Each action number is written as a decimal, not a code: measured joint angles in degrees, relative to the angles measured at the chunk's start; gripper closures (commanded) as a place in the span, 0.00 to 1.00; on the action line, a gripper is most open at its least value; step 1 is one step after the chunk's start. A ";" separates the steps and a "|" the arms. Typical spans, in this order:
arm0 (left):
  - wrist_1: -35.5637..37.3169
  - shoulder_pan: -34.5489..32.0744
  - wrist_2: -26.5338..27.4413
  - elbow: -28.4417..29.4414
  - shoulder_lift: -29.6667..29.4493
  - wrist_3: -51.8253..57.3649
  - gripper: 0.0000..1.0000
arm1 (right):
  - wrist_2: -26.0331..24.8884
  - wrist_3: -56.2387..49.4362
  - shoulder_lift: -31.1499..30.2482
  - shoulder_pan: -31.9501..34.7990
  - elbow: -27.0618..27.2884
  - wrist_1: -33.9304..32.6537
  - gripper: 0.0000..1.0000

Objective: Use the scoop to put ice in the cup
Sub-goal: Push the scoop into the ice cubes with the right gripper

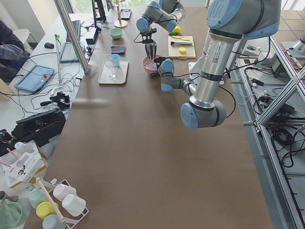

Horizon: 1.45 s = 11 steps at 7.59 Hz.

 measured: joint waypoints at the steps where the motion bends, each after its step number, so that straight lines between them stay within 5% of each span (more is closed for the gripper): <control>1: 0.01 0.00 -0.04 0.01 -0.17 0.00 0.02 | 0.27 0.01 0.91 -0.07 -1.47 0.01 1.00; 7: 0.09 0.00 -0.05 0.06 -0.62 0.00 0.02 | 0.42 4.15 1.23 -3.32 -4.47 0.93 1.00; 11: 0.10 0.00 -0.08 0.20 -0.67 0.00 0.02 | 2.92 9.68 -6.70 -3.59 5.84 6.71 1.00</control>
